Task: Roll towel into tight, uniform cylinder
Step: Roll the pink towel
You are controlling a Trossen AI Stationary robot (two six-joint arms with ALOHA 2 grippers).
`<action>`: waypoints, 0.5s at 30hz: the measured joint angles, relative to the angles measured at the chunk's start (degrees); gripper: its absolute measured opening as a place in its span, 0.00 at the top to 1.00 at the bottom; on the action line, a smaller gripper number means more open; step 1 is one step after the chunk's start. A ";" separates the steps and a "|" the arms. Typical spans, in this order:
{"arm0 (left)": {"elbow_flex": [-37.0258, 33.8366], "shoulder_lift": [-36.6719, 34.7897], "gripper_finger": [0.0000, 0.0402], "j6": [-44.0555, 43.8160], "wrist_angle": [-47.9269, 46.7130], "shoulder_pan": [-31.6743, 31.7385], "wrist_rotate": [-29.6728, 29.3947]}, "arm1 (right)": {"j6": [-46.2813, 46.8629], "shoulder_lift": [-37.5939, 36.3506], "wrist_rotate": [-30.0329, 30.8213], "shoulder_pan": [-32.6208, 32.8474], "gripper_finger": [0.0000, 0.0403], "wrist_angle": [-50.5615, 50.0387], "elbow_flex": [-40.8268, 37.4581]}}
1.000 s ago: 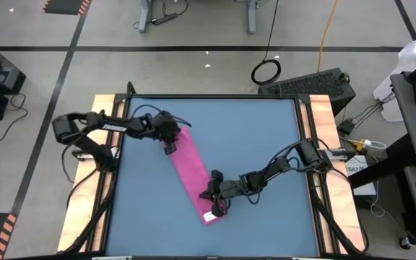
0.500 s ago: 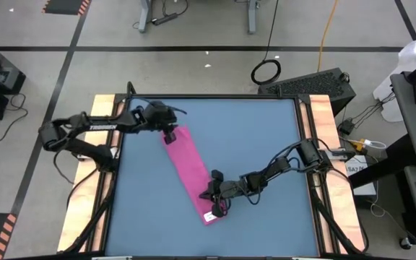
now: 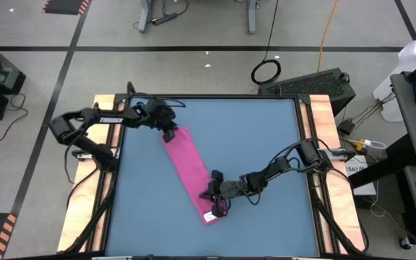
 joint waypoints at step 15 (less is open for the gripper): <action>0.02 3.63 0.75 -2.05 15.11 -0.90 9.32 | 0.13 0.02 0.20 0.17 1.00 0.18 -0.02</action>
